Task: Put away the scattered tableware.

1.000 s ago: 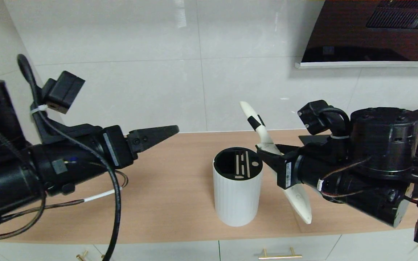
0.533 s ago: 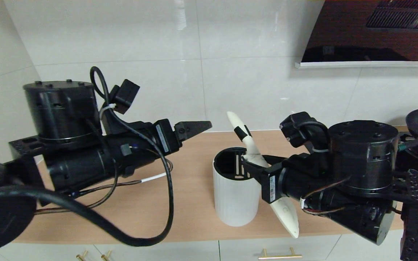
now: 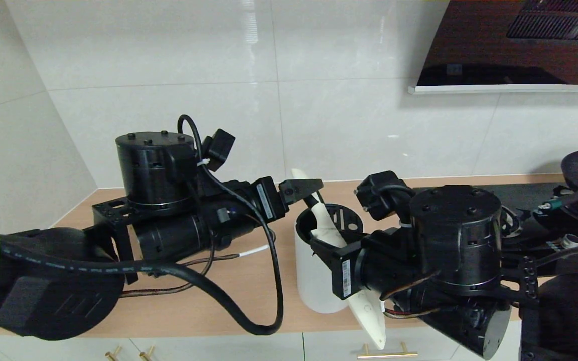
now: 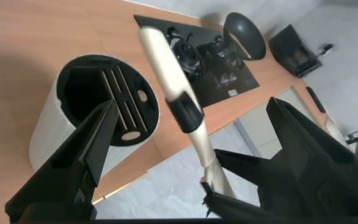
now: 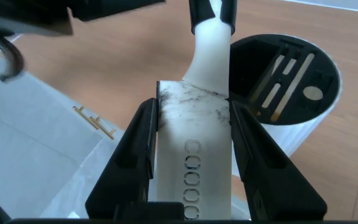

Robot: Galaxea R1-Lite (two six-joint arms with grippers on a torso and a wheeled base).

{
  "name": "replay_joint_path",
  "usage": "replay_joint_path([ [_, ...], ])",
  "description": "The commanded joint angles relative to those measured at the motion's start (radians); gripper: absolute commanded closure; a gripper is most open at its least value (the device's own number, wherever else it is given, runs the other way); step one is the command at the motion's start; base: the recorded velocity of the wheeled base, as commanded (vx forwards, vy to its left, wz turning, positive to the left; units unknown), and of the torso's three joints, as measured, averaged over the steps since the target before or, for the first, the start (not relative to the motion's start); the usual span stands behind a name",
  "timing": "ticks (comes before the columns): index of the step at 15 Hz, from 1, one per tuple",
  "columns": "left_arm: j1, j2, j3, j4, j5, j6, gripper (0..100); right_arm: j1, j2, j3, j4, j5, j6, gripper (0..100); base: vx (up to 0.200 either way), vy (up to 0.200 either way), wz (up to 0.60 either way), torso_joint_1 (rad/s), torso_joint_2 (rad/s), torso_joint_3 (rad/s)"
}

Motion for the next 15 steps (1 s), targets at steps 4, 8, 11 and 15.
replay_joint_path([
  [4, -0.018, 0.031, -0.001, -0.001, 0.008, -0.006, 0, 0.006, 0.011, -0.002, -0.003, 0.001, 0.004, 100, 0.0, 0.0, 0.0, 0.0, 0.0, 0.0],
  [8, -0.025, 0.043, -0.003, -0.017, 0.008, -0.025, 0, 0.036, 0.012, -0.009, -0.011, 0.001, 0.022, 100, 0.0, 0.0, 0.0, 0.0, 0.0, 0.0],
  [11, -0.027, 0.055, -0.003, -0.034, 0.025, -0.025, 0, 0.036, 0.014, -0.009, -0.011, 0.001, 0.022, 100, 0.0, 0.0, 0.0, 0.0, 0.0, 0.0],
  [15, -0.028, 0.057, -0.003, -0.034, 0.025, -0.025, 100, 0.036, 0.018, -0.009, -0.011, 0.001, 0.022, 100, 0.0, 0.0, 0.0, 0.0, 0.0, 0.0],
])
